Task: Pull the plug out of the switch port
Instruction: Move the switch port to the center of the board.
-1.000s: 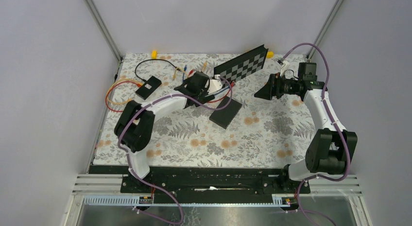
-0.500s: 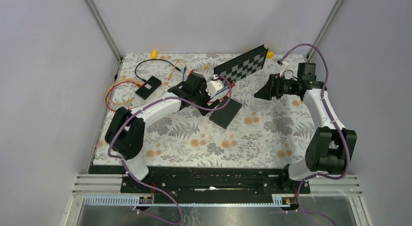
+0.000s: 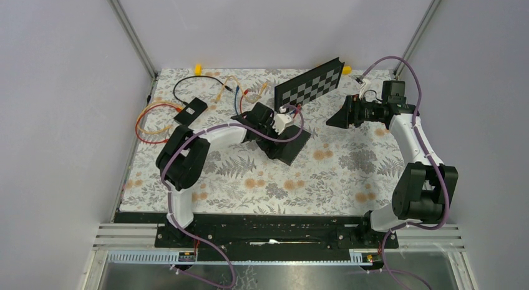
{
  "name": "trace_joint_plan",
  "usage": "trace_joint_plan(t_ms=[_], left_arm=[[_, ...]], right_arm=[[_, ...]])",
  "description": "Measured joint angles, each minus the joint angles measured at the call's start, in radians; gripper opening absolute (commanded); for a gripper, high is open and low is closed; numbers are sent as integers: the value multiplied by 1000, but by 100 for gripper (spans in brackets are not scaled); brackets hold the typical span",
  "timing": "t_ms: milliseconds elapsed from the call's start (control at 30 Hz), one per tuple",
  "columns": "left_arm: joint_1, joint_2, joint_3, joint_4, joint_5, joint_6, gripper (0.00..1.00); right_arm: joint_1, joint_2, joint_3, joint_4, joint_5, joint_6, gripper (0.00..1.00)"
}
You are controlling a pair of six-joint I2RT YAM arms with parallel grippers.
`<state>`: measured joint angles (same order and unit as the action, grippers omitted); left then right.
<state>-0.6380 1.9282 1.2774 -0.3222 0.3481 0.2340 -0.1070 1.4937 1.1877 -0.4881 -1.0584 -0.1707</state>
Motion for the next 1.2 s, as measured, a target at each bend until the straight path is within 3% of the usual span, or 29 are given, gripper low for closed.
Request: trace_joint_plan(t_ms=[333,733,1200], left_arm=[[-10,55,33,15,122,-77,86],[-116,77,48,64,52,-58,86],[-154,155,144,93,27,-14,87]], right_arm=[[0,27,0,-2,0,-2,74],[0,79,0,-4,46,-9,74],[-1,213,0,0,198,39,73]])
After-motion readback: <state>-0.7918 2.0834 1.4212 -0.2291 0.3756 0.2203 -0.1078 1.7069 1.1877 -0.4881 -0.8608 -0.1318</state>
